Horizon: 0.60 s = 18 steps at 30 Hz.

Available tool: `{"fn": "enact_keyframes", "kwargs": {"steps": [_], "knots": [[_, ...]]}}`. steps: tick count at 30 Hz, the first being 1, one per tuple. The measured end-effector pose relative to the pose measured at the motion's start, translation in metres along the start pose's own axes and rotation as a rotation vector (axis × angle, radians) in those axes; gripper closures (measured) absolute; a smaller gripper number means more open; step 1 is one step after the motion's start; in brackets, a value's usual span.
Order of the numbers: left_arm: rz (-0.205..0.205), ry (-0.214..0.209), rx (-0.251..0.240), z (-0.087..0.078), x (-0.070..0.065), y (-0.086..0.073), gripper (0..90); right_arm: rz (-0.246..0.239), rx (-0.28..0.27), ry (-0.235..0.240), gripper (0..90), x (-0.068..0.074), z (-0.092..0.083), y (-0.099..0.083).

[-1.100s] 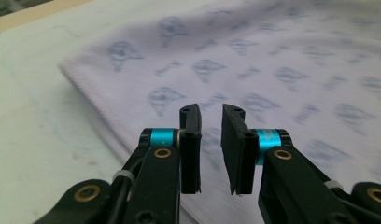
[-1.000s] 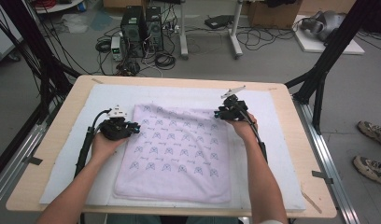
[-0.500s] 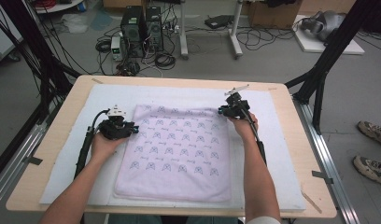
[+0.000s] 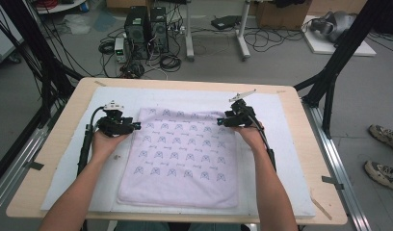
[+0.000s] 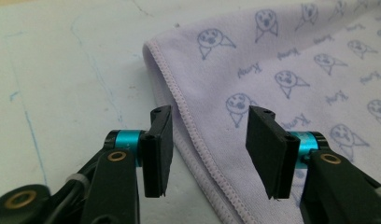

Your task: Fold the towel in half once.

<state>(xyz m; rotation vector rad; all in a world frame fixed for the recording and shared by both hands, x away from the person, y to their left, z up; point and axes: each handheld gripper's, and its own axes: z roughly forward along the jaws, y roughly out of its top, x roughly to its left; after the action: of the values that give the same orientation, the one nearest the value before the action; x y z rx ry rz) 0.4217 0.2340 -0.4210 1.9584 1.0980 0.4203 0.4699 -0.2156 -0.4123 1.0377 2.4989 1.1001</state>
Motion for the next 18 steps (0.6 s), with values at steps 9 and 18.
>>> {"fn": "enact_keyframes", "kwargs": {"steps": [9, 18], "knots": [[0.142, 0.007, 0.089, 0.037, -0.012, 0.007, 70.1, -0.006, 0.077, 0.007, 57.1, 0.001, 0.008, -0.022], [0.062, 0.066, 0.121, 0.028, 0.004, 0.004, 63.7, -0.017, 0.054, -0.005, 55.7, 0.002, 0.006, -0.027]]}}
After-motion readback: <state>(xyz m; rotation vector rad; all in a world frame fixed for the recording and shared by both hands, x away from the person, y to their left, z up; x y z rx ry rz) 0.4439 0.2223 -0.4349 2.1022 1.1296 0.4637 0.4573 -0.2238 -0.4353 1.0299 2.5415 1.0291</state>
